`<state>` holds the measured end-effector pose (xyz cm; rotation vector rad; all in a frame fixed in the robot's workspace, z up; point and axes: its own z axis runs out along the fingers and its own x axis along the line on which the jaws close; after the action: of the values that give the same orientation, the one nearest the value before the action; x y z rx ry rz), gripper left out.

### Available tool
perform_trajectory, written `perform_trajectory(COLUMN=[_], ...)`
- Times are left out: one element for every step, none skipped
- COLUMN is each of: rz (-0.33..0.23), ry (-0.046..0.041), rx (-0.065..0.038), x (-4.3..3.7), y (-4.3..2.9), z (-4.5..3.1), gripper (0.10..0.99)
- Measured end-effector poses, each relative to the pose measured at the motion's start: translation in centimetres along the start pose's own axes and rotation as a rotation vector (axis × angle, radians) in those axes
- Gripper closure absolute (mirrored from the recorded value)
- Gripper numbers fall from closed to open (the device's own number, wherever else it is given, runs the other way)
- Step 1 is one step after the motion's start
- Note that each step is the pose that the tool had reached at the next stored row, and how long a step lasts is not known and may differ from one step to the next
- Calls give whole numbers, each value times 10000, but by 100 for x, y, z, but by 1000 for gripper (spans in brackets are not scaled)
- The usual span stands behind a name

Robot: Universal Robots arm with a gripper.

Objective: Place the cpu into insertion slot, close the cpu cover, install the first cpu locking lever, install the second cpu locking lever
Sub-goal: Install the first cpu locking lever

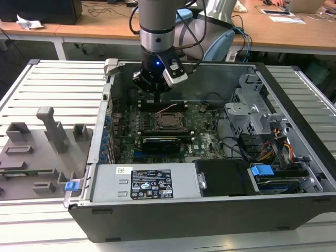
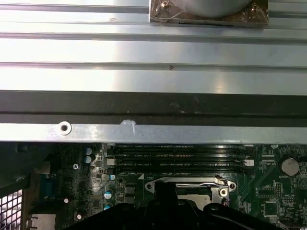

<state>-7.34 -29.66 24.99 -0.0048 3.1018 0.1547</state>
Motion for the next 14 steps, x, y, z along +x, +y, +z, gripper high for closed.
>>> perform_trajectory(rz=[1, 0, -1, 1, 3, 5, 6, 6, 5, -2, -13, -54, -128, -295], ry=[3, 3, 4, 3, 1, -1, 1, 1, 2, 3, 6, 9, 17, 35], rx=[-5, -25, -101, -170, -225, -251, -254, -257, -257, -257, -254, -256, -259, -264], x=[0, 0, 0, -1, -2, -1, 0, 0, 0, -5, -15, -34, -47, -59], y=[-5, -7, -9, -10, -11, -11, -13, -15, -15, -16, -17, -17, -18, -20], z=[5, 10, 15, 20, 27, 39, 48, 58, 62, 69, 74, 83, 88, 101], gripper=[980, 980, 980, 980, 980, 980, 980, 980, 980, 980, 980, 980, 980, 980])
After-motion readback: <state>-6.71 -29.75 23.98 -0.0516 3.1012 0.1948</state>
